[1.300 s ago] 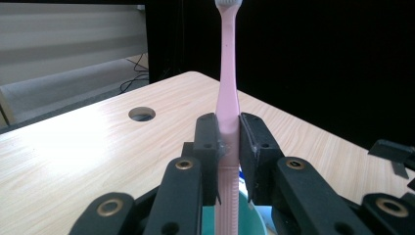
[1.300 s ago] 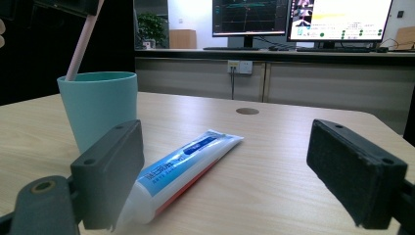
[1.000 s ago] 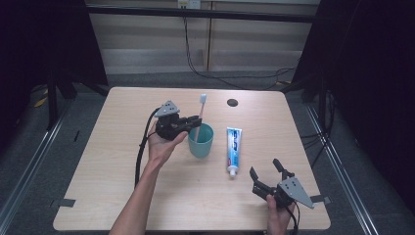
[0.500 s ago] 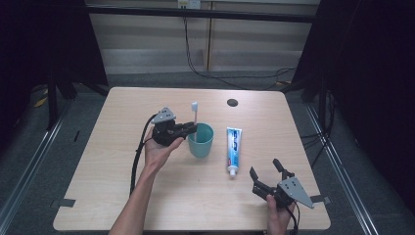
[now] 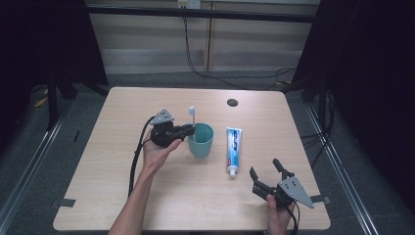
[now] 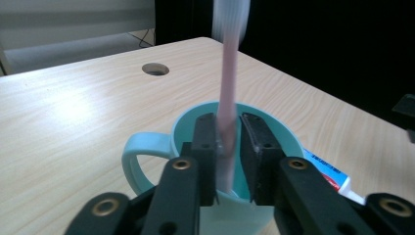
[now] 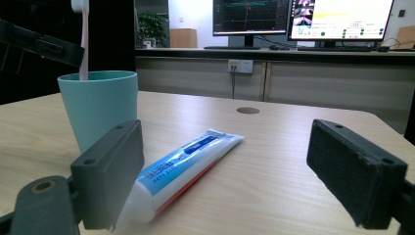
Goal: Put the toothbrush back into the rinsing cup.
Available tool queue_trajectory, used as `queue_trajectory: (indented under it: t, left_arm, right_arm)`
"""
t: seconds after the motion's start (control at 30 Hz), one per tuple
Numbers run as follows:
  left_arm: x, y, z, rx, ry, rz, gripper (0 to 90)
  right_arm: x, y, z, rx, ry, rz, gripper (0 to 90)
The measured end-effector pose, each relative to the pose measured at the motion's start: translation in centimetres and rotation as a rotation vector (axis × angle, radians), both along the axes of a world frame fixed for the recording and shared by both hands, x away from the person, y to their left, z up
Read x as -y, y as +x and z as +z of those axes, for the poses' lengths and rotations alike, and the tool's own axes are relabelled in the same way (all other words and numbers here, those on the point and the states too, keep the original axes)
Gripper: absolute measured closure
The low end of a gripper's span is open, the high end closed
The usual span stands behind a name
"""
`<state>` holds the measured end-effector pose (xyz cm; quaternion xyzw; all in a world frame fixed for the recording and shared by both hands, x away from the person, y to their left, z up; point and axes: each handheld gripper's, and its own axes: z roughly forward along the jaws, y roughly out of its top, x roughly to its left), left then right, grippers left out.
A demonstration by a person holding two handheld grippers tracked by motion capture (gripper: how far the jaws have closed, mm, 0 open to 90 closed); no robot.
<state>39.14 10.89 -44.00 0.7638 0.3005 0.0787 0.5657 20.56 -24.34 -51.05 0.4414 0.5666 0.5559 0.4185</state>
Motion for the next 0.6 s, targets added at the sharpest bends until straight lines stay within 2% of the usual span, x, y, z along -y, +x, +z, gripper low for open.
queue_trajectory:
  t: [0.3, 0.37, 0.47, 0.53, 0.57, 0.6]
  left_arm:
    - [-1.2, -0.2, 0.1, -0.003, -0.021, -0.018, 65.5]
    - [-1.6, -0.4, 0.1, 0.000, -0.028, -0.021, 59.3]
    - [-2.0, -0.6, 0.2, 0.004, -0.041, -0.026, 55.4]
    - [-2.2, -0.8, 0.4, 0.008, -0.051, -0.020, 46.7]
    - [-2.3, -0.9, 0.5, 0.010, -0.051, -0.018, 46.7]
    - [-2.6, -1.1, 0.7, 0.018, -0.046, -0.008, 40.9]
  right_arm:
    - [0.0, 0.0, 0.0, -0.001, -0.001, -0.001, 13.2]
    - [0.0, 0.0, 0.0, -0.001, -0.001, -0.001, 13.2]
    - [0.0, 0.0, 0.0, -0.003, -0.001, -0.001, 13.2]
    - [0.0, 0.0, 0.0, -0.005, 0.001, -0.003, 13.2]
    - [0.0, 0.0, 0.0, -0.005, 0.001, -0.003, 13.2]
    - [0.0, 0.0, 0.0, -0.005, 0.001, -0.004, 13.2]
